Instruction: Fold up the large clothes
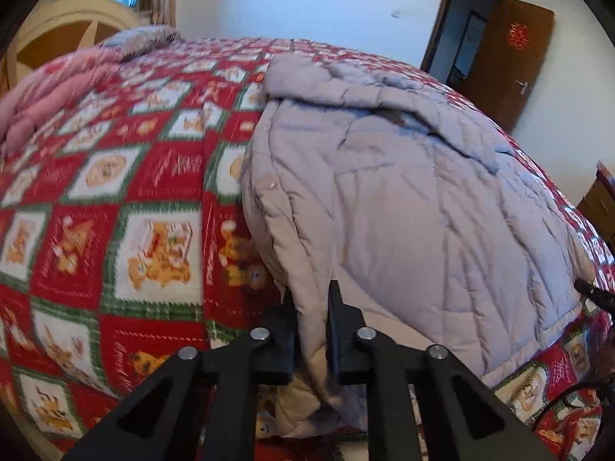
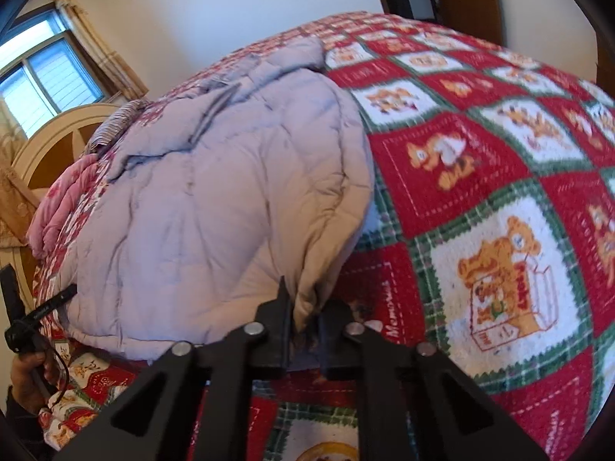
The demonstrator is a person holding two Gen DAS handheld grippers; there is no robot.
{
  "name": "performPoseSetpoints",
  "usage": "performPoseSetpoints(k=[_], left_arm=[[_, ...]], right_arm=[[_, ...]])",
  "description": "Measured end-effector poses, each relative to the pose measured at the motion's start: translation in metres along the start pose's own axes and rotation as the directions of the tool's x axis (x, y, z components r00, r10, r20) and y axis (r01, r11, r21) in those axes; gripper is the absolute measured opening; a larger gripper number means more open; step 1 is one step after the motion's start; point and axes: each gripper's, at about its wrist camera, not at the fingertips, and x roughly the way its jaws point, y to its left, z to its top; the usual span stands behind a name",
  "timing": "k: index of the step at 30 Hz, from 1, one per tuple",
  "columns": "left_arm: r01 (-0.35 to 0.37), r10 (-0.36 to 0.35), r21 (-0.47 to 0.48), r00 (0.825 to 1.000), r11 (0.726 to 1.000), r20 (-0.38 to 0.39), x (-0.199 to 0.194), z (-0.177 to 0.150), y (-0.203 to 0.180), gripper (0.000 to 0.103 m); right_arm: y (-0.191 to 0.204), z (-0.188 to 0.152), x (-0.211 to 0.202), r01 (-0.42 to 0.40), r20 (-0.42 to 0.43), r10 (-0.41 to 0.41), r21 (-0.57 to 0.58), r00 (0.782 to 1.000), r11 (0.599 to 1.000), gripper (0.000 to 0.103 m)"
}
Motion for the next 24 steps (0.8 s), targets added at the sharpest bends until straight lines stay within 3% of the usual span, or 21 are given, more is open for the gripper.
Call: performPoseSetpoints(k=[6, 11, 14, 17, 21, 24], left_arm=[[0.153, -0.148, -0.055, 0.986, 0.987, 0.078, -0.045, 0.021, 0.01, 0.008], [0.262, -0.251, -0.028, 0.947, 0.965, 0.201, -0.109, 0.043, 0.012, 0.008], [0.244, -0.24, 0.019, 0.934, 0.97, 0.265, -0.129, 0.057, 0.01, 0.008], [0.185, -0.197, 0.067, 0.932, 0.98, 0.304, -0.118, 0.082, 0.011, 0.008], [0.195, -0.213, 0.086, 0.922, 0.977, 0.322, -0.079, 0.131, 0.015, 0.008], [0.143, -0.172, 0.11, 0.923, 0.984, 0.343, -0.053, 0.169, 0.012, 0.008]], right_arm=[[-0.002, 0.007, -0.026, -0.074, 0.053, 0.072, 0.039, 0.996, 0.996, 0.011], [0.013, 0.019, -0.075, -0.159, 0.148, 0.153, 0.026, 0.977, 0.987, 0.01], [0.027, 0.032, -0.107, -0.197, 0.225, 0.195, -0.014, 0.955, 0.98, 0.01], [0.039, 0.05, -0.123, -0.195, 0.283, 0.203, -0.057, 0.937, 0.979, 0.01], [0.053, 0.097, -0.101, -0.171, 0.32, 0.184, -0.069, 0.929, 0.983, 0.01], [0.066, 0.136, -0.08, -0.131, 0.355, 0.153, -0.084, 0.922, 0.988, 0.01]])
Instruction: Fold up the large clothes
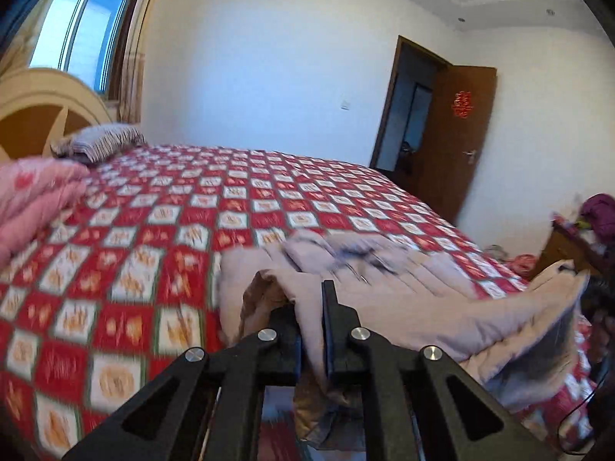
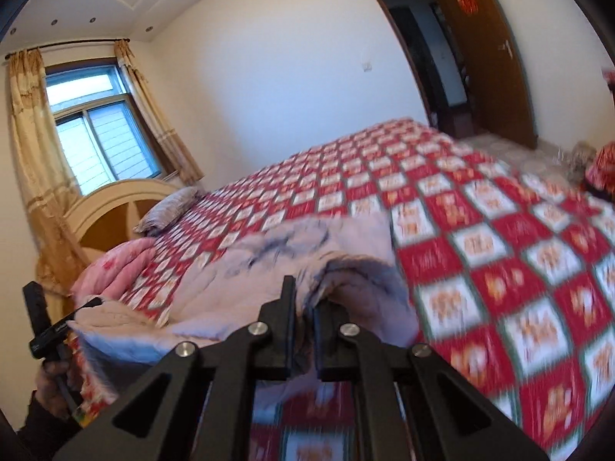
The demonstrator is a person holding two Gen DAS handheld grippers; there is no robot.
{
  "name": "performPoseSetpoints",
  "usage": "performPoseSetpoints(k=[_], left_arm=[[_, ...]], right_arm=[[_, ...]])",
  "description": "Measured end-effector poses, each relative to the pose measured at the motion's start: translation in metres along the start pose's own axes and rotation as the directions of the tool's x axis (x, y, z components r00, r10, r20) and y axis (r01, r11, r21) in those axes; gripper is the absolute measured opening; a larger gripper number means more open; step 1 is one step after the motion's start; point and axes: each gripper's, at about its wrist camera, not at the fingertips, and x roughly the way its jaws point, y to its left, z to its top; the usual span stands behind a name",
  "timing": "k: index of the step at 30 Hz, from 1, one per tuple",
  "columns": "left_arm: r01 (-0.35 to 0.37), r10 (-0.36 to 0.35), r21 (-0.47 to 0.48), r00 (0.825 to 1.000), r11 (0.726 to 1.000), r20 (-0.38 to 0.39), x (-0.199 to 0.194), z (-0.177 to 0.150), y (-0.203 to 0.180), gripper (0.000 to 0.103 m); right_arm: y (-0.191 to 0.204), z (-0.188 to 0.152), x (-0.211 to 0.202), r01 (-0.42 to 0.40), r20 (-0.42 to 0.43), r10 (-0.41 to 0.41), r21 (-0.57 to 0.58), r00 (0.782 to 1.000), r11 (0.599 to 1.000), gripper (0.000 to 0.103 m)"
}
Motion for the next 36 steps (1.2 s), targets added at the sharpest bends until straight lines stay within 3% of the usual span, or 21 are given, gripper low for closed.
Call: performPoseSetpoints(k=[4, 9, 12, 13, 14, 15, 16, 17, 18, 23, 26, 30, 33, 36], left_arm=[[-0.029, 0.029, -0.015, 1.0, 0.999, 0.0, 0.047, 0.03, 0.012, 0.012], [-0.111, 0.1, -0.114, 0.991, 0.987, -0.094, 0.132, 0.055, 0.041, 0.017], [-0.195, 0.157, -0.189, 0.968, 0.962, -0.197, 0.2, 0.051, 0.057, 0.032], [-0.208, 0.163, -0.208, 0.963, 0.956, -0.216, 0.212, 0.05, 0.061, 0.037], [-0.208, 0.148, -0.246, 0.959, 0.947, -0.241, 0.226, 0.047, 0.067, 0.05], [-0.193, 0.115, -0.292, 0.957, 0.937, -0.265, 0.238, 0.043, 0.076, 0.069], [-0.175, 0.083, -0.34, 0.96, 0.924, -0.268, 0.245, 0.042, 0.083, 0.079], [-0.165, 0.074, -0.366, 0.965, 0.916, -0.251, 0.246, 0.044, 0.087, 0.098], [-0.174, 0.1, -0.356, 0.971, 0.918, -0.218, 0.243, 0.048, 0.09, 0.102], [-0.259, 0.232, -0.185, 0.96, 0.948, -0.155, 0.231, 0.062, 0.072, 0.102], [-0.361, 0.356, -0.058, 0.931, 0.931, -0.08, 0.218, 0.053, 0.036, 0.102], [-0.406, 0.406, 0.065, 0.914, 0.912, 0.0, 0.222, 0.037, -0.007, 0.102], [-0.424, 0.429, 0.151, 0.903, 0.893, -0.001, 0.243, 0.03, -0.022, 0.102], [-0.448, 0.459, 0.134, 0.886, 0.884, -0.064, 0.269, 0.025, -0.007, 0.102]], right_arm=[[0.004, 0.041, 0.052, 0.03, 0.014, -0.03, -0.014, 0.999, 0.999, 0.01], [0.001, 0.077, 0.133, 0.065, 0.021, -0.064, -0.034, 0.998, 0.997, 0.01], [-0.009, 0.091, 0.193, 0.152, 0.045, -0.151, -0.025, 0.987, 0.988, 0.016], [-0.012, 0.093, 0.214, 0.19, 0.037, -0.189, -0.018, 0.981, 0.982, 0.02], [-0.016, 0.094, 0.231, 0.219, 0.024, -0.219, -0.005, 0.975, 0.976, 0.025], [-0.018, 0.094, 0.244, 0.243, 0.02, -0.243, 0.001, 0.97, 0.97, 0.039], [-0.022, 0.095, 0.25, 0.258, 0.025, -0.259, 0.01, 0.966, 0.966, 0.062], [-0.023, 0.094, 0.253, 0.264, 0.036, -0.265, 0.028, 0.964, 0.964, 0.072], [-0.023, 0.093, 0.253, 0.251, 0.044, -0.253, 0.037, 0.967, 0.967, 0.081], [-0.001, 0.069, 0.249, 0.236, 0.036, -0.234, -0.085, 0.972, 0.968, 0.081], [0.024, 0.047, 0.247, 0.241, 0.031, -0.239, -0.142, 0.971, 0.96, 0.081], [0.063, 0.014, 0.266, 0.242, 0.011, -0.248, -0.258, 0.969, 0.935, 0.088], [0.073, 0.007, 0.291, 0.3, 0.037, -0.306, -0.337, 0.951, 0.892, 0.088], [0.06, 0.013, 0.314, 0.314, -0.003, -0.332, -0.318, 0.943, 0.895, 0.088]])
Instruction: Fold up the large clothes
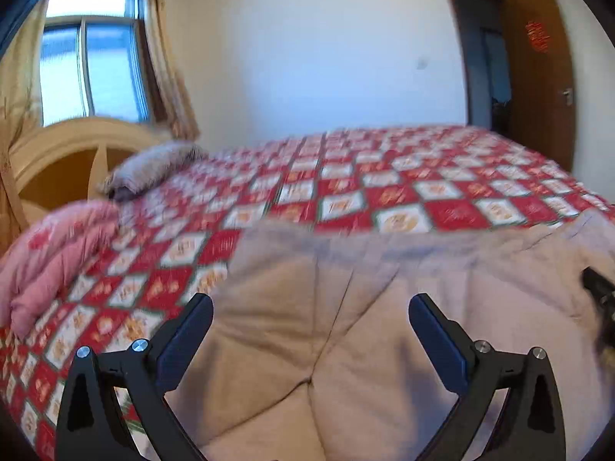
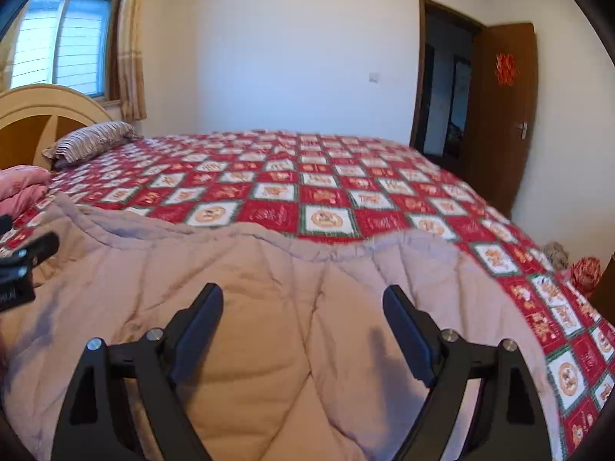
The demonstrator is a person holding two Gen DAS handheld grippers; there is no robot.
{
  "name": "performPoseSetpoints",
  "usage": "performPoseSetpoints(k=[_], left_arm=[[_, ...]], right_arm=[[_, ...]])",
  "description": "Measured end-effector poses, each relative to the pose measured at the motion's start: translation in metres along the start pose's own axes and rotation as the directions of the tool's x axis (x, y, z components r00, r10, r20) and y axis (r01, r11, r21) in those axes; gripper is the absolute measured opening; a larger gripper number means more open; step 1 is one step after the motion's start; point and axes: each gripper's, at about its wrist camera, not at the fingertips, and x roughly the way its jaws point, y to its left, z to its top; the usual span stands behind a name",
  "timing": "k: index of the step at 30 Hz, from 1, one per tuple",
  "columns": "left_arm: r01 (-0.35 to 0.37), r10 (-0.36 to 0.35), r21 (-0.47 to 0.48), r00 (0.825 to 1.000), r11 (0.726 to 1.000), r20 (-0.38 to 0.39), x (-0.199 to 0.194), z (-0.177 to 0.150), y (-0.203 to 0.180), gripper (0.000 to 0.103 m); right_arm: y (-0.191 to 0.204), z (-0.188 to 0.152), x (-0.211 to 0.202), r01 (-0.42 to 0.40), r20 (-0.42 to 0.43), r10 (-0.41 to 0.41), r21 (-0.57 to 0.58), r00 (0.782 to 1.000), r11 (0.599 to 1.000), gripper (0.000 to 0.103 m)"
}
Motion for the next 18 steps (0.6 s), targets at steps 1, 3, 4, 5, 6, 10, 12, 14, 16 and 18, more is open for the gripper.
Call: performPoseSetpoints(k=[1, 3, 4, 5, 6, 10, 12, 14, 16, 18], left_arm=[[-0.01, 0.009, -0.026, 0.999, 1.0, -0.045, 0.015, -0.004, 0.003, 0.102], [0.005, -0.014, -0.083, 0.995, 0.997, -0.098, 0.038, -0.014, 0.01, 0.102], [0.019, -0.03, -0.108, 0.994, 0.994, -0.104, 0.044, -0.017, 0.013, 0.102], [0.026, -0.038, -0.121, 0.994, 0.992, -0.102, 0.047, -0.019, 0.015, 0.102], [0.029, -0.042, -0.125, 0.994, 0.992, -0.103, 0.05, -0.021, 0.014, 0.102], [0.035, -0.053, -0.128, 0.99, 0.991, -0.133, 0.062, -0.026, 0.011, 0.102], [0.04, -0.06, -0.129, 0.987, 0.991, -0.15, 0.067, -0.026, 0.011, 0.102], [0.047, -0.068, -0.127, 0.983, 0.991, -0.169, 0.071, -0.026, 0.009, 0.102], [0.052, -0.075, -0.127, 0.981, 0.99, -0.18, 0.071, -0.028, 0.008, 0.102], [0.053, -0.077, -0.127, 0.978, 0.991, -0.192, 0.074, -0.028, 0.007, 0.102]], right_arm=[[-0.004, 0.0, 0.01, 0.007, -0.022, -0.006, 0.014, 1.0, 1.0, 0.088], [-0.01, -0.002, 0.024, 0.002, -0.061, 0.001, 0.045, 0.998, 0.999, 0.088], [-0.016, -0.003, 0.035, -0.012, -0.089, 0.018, 0.069, 0.996, 0.998, 0.088], [-0.017, -0.005, 0.038, -0.02, -0.101, 0.028, 0.079, 0.994, 0.997, 0.088], [-0.019, -0.007, 0.044, -0.032, -0.115, 0.042, 0.089, 0.992, 0.995, 0.09], [-0.015, -0.012, 0.053, -0.039, -0.146, 0.052, 0.089, 0.988, 0.995, 0.093], [-0.016, -0.013, 0.057, -0.039, -0.167, 0.054, 0.096, 0.985, 0.995, 0.094], [-0.017, -0.016, 0.059, -0.038, -0.179, 0.056, 0.102, 0.982, 0.994, 0.094], [-0.017, -0.017, 0.06, -0.036, -0.192, 0.056, 0.106, 0.98, 0.994, 0.094], [-0.017, -0.017, 0.063, -0.03, -0.206, 0.051, 0.104, 0.977, 0.994, 0.094]])
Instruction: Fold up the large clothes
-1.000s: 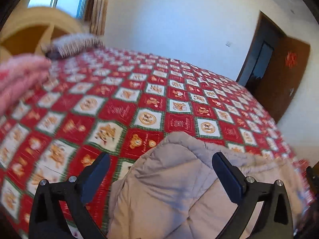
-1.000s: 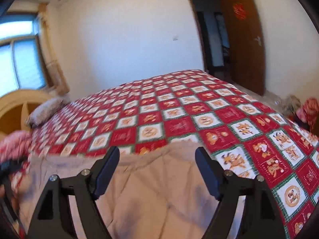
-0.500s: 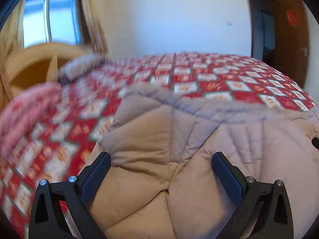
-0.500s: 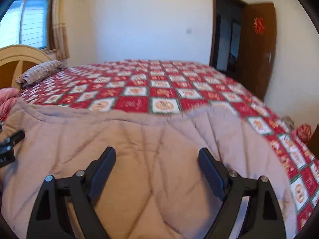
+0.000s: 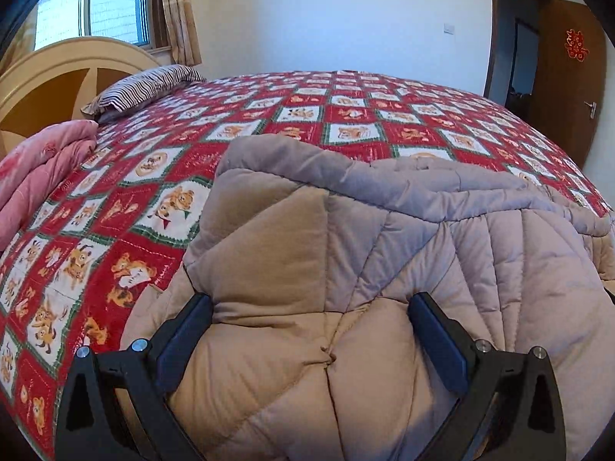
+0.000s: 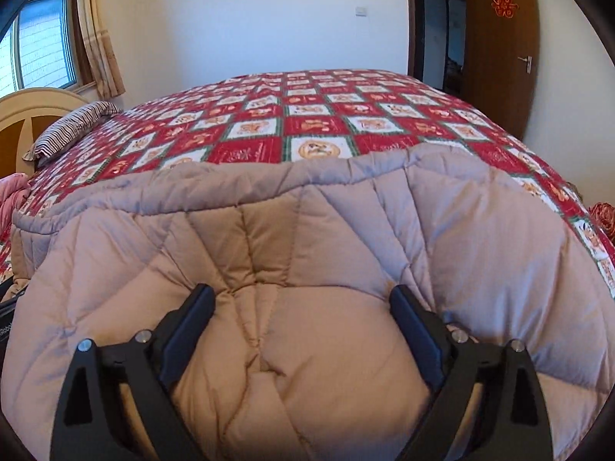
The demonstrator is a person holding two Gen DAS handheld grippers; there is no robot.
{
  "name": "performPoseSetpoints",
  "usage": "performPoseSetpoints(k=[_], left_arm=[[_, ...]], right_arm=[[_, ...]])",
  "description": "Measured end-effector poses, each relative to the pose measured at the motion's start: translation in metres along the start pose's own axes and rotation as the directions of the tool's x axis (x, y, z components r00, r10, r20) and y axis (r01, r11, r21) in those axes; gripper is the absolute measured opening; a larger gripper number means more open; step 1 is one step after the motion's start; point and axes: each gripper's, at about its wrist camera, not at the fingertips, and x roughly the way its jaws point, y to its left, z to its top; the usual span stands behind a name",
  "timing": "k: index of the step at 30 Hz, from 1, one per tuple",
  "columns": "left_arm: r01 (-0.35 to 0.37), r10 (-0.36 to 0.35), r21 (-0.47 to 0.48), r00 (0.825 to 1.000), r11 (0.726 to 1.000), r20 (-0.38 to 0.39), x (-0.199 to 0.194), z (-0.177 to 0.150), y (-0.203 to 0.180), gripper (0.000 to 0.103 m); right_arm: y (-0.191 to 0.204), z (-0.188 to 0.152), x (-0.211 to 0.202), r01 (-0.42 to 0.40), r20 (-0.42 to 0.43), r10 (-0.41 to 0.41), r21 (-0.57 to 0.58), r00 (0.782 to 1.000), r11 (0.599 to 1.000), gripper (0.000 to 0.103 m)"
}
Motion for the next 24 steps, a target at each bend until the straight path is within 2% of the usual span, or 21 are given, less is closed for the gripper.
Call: performPoseSetpoints(k=[9, 24], left_arm=[[-0.005, 0.005, 0.005, 1.0, 1.0, -0.018, 0.004, 0.0, -0.001, 0.102], [-0.004, 0.004, 0.005, 1.0, 1.0, -0.023, 0.006, 0.0, -0.001, 0.102]], right_arm=[[0.002, 0.001, 0.009, 0.024, -0.047, -0.025, -0.015, 0.999, 1.0, 0.096], [0.006, 0.002, 0.015, 0.057, -0.075, -0.06, -0.039, 0.995, 0.998, 0.097]])
